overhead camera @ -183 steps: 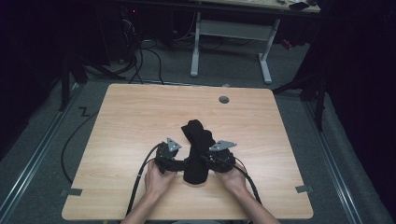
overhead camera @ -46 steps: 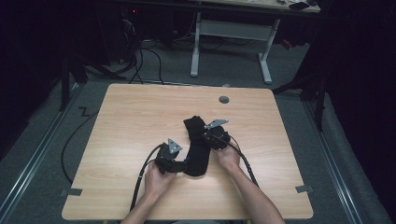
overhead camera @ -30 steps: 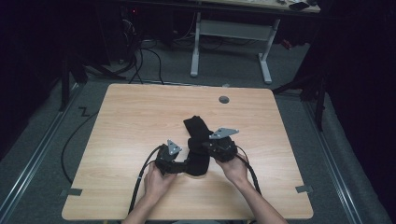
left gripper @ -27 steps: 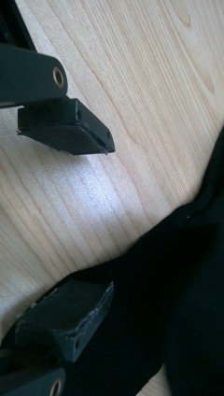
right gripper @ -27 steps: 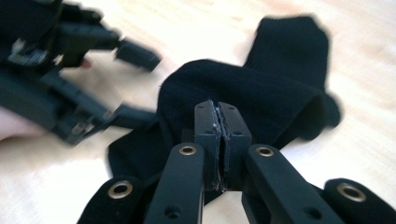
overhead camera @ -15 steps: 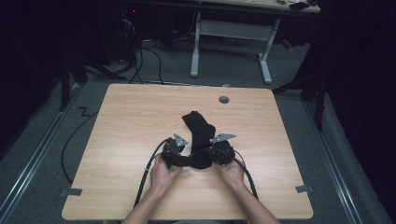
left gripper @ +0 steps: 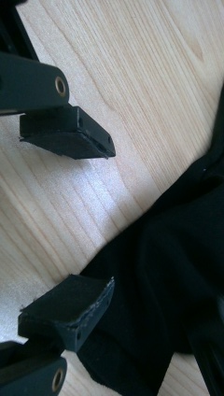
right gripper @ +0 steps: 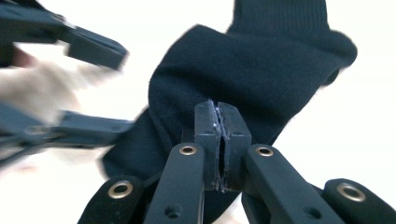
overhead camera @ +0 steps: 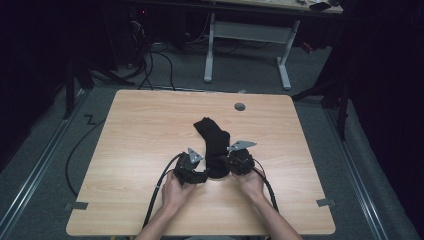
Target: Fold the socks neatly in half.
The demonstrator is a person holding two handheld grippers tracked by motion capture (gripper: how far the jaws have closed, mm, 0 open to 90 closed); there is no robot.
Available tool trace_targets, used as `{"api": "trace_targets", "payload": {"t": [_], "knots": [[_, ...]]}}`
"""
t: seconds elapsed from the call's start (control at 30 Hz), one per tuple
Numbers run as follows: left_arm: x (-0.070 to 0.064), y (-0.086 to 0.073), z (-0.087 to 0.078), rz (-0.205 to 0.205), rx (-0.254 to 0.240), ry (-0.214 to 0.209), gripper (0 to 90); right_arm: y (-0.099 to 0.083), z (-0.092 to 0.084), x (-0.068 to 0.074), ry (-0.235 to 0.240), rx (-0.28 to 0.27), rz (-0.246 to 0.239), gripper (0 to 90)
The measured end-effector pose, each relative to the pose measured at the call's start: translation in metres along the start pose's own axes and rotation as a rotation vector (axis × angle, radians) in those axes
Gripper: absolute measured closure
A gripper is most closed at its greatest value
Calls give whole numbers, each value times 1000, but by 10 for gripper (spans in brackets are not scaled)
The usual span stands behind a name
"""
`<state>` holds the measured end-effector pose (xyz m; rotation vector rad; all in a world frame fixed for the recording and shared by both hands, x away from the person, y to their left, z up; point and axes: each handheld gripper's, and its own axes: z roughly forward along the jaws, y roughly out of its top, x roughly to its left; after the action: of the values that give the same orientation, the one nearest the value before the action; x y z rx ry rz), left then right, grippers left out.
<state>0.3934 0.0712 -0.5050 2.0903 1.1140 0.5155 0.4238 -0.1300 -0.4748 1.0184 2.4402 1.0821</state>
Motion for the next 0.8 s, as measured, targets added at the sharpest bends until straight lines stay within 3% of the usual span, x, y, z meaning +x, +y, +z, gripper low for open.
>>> {"api": "trace_targets", "payload": {"t": [0.2, 0.33, 0.4, 0.57, 0.8], "knots": [[2, -1, 3, -5, -22, 5, 306, 2, -29, 13, 27, -20, -41, 877], [2, -1, 3, -8, -26, 7, 306, -2, -37, 19, 41, -14, -47, 877], [2, -1, 3, -9, -30, 9, 306, -7, -39, 22, 67, -5, -29, 877], [1, -1, 4, -13, -32, 19, 310, -14, -38, 24, 78, 2, -28, 876], [0, 2, 6, -19, -28, 29, 315, -28, -22, 21, 93, 62, -41, 875]]}}
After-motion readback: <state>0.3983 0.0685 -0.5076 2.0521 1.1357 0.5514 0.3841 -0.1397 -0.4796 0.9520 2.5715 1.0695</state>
